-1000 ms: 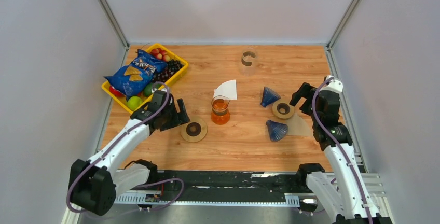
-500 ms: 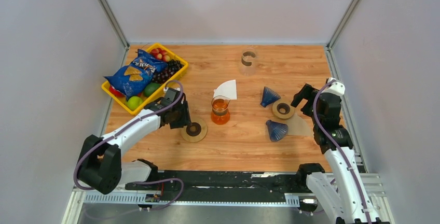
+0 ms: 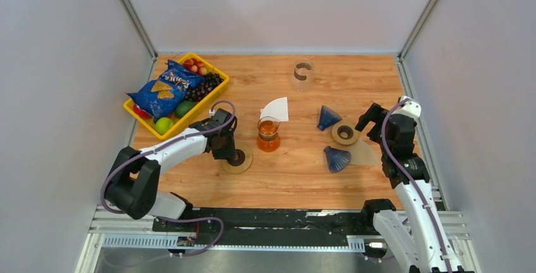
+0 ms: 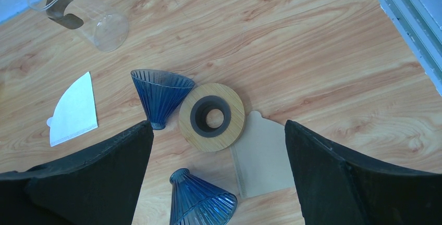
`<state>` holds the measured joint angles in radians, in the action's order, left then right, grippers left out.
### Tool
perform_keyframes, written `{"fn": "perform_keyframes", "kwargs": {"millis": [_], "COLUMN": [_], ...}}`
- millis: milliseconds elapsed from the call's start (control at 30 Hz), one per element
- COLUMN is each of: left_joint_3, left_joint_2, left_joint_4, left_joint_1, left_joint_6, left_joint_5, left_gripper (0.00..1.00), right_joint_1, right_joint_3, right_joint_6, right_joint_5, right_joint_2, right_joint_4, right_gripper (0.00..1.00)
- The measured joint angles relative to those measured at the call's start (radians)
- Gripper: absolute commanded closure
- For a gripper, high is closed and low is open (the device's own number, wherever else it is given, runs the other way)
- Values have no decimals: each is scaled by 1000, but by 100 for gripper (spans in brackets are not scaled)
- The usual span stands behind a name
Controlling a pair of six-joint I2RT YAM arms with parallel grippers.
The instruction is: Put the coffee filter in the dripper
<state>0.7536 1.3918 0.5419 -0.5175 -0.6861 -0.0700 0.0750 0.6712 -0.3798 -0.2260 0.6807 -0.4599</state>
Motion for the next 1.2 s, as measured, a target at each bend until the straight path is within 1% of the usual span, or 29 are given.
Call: {"fn": "perform_keyframes", "kwargs": {"millis": [167, 233, 267, 367, 433, 500, 567, 767, 1033, 1200], "left_joint_3": [38, 55, 63, 88, 100, 108, 113, 106, 58, 40], "left_joint_2": [42, 62, 72, 96, 106, 113, 114, 89, -80, -184], "left_joint_4": [36, 52, 58, 80, 92, 100, 106, 102, 91, 92], "left_joint_1": [-32, -50, -54, -74, -84, -90, -98, -104, -103, -103], "left_joint_6": [-9, -11, -13, -17, -19, -22, -26, -33, -35, -34], "left_joint_5": [-61, -91, -102, -130, -148, -160, -172, -213, -273, -302], "left_gripper": [65, 70, 74, 80, 86, 98, 100, 100, 100, 100], "right_joint_1": [0, 0, 0, 0, 0, 0, 0, 0, 0, 0], "right_joint_3": [-2, -2, -2, -3, -3, -3, -3, -3, -3, -3], "right_joint_6": [-1, -3, -3, -4, -4, -4, -4, -4, -5, -4], "right_joint_5": [0, 0, 0, -1, -1, -1, -2, -9, -7, 33], "right_joint_2": [0, 0, 0, 0, 0, 0, 0, 0, -1, -13], "right_joint_4": [0, 0, 0, 0, 0, 0, 0, 0, 0, 1], "right_gripper": [0, 0, 0, 0, 0, 0, 0, 0, 0, 0]}}
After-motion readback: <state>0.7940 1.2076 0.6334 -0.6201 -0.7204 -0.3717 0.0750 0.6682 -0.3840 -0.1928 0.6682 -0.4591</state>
